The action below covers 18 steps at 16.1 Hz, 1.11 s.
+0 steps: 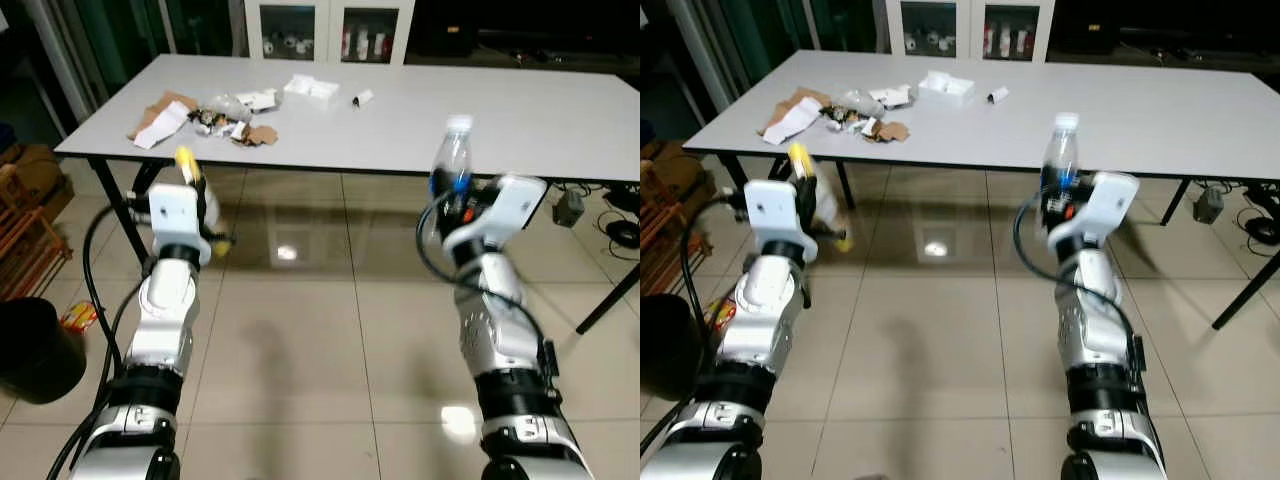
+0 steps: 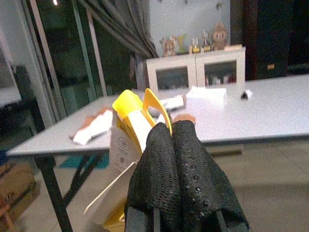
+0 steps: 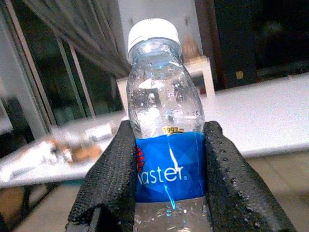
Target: Picking trash to rubbish bin
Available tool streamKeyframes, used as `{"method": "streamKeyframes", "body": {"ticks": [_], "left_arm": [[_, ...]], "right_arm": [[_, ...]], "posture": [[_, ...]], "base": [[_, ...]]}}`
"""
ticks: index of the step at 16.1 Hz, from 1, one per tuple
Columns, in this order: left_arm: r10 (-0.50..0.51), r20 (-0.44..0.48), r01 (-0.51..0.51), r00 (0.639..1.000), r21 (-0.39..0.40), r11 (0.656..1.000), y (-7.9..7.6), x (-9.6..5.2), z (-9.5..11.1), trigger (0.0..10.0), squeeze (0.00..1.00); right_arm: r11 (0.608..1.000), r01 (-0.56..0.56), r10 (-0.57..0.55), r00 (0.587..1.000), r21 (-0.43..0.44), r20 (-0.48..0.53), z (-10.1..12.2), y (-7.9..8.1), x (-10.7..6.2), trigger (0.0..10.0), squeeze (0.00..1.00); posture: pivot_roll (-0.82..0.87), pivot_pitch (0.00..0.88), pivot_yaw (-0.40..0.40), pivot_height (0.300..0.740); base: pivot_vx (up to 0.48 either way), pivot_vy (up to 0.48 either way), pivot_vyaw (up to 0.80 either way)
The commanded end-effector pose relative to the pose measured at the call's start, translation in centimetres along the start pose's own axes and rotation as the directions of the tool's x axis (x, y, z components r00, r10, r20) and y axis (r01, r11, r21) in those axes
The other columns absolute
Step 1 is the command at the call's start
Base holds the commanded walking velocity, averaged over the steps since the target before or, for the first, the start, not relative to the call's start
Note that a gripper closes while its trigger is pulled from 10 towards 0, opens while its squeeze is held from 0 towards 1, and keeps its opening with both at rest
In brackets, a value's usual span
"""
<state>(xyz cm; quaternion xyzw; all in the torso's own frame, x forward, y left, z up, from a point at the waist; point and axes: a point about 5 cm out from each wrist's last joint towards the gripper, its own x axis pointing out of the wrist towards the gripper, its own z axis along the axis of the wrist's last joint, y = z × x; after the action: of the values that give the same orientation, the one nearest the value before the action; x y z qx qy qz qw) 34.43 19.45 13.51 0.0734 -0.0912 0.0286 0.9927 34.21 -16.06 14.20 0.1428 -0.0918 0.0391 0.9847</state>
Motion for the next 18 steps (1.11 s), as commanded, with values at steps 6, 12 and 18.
{"method": "streamKeyframes", "body": {"ticks": [6, 12, 18], "left_arm": [[-0.034, -0.432, 0.06, 0.901, 0.048, 0.997, 0.2, -6.7, -10.1, 10.0, 0.0], [-0.037, -0.709, 0.073, 0.704, 0.02, 0.997, -0.2, -13.6, -15.4, 10.0, 0.0], [-0.063, -0.775, 0.11, 0.629, 0.008, 0.994, -0.6, -15.7, -16.5, 10.0, 0.0]], "right_arm": [[0.989, 0.064, -0.124, 0.846, -0.134, -0.518, -11.0, -4.4, -7.1, 10.0, 0.0], [0.977, 0.098, -0.21, 0.608, -0.191, -0.765, -16.1, -5.9, -14.6, 10.0, 0.0], [0.976, 0.088, -0.214, 0.544, -0.199, -0.811, -16.9, -5.9, -16.3, 10.0, 0.0]], "posture": [[0.03, 0.0, -0.018, 0.74], [0.03, 0.0, -0.02, 0.74], [0.03, 0.003, -0.027, 0.74]], "base": [[0.0, 0.0, 0.0], [0.0, 0.0, 0.0], [0.0, 0.0, 0.0]]}}
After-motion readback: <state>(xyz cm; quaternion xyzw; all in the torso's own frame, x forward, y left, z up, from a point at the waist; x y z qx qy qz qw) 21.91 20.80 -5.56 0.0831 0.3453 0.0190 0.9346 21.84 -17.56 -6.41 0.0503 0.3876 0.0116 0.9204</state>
